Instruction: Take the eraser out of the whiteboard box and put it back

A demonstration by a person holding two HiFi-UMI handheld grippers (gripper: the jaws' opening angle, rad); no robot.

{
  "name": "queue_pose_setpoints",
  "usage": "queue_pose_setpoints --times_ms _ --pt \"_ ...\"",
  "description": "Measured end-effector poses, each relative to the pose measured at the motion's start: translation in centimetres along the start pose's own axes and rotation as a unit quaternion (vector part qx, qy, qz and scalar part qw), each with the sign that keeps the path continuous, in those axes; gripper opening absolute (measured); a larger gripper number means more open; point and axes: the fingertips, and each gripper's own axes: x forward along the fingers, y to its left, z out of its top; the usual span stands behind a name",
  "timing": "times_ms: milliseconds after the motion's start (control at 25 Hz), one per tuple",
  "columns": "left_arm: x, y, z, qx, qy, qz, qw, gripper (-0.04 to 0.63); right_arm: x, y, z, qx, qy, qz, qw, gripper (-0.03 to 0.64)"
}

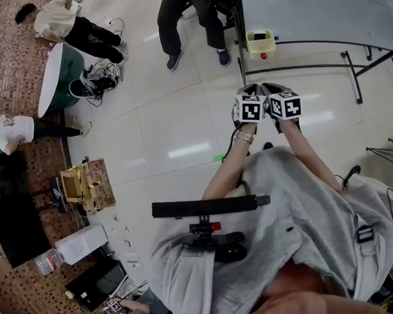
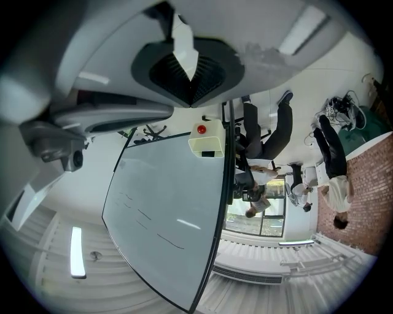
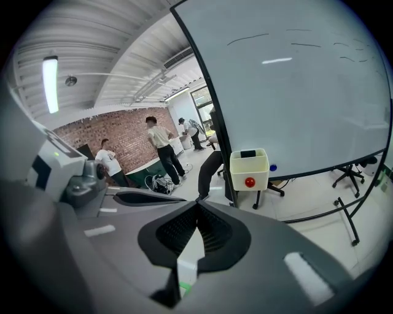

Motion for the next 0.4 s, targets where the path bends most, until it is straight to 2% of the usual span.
queue_pose_setpoints --times_ms 400 --pt "0.68 -0.06 0.55 0.003 0.001 -0.004 1.0000 0.003 0.21 -0.72 0.36 0.007 0.003 -0.002 1.000 0.005"
